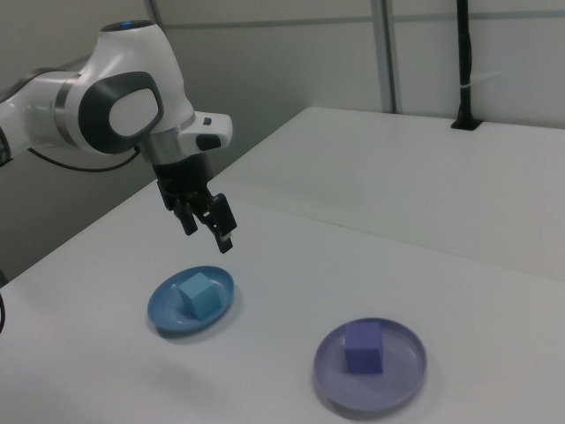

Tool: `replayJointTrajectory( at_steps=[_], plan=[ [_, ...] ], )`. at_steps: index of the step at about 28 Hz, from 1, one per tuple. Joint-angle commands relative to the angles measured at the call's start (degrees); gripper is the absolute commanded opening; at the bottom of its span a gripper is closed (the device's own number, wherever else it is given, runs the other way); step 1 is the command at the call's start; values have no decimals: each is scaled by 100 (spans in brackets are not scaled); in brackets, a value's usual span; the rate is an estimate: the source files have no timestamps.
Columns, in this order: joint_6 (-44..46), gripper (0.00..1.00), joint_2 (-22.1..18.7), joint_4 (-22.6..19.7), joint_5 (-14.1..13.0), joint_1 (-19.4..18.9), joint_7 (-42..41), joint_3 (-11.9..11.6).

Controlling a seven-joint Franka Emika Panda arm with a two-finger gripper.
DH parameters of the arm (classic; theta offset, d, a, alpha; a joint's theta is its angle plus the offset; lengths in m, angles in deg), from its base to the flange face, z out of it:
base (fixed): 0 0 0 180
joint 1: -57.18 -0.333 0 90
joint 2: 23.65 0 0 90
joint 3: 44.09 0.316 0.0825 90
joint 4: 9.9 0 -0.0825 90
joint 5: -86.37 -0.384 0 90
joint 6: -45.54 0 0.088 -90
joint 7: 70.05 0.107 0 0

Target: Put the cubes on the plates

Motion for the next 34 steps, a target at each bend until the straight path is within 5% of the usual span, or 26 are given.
replayJointTrajectory(
  at_steps=[1, 5, 34],
  plan=[
    [-120, 100, -90, -62, 91, 18, -20, -46],
    [-190, 100, -82, -19, 284, 88, -346, -73],
    [-191, 100, -38, 69, 275, 167, -328, -64]
  ],
)
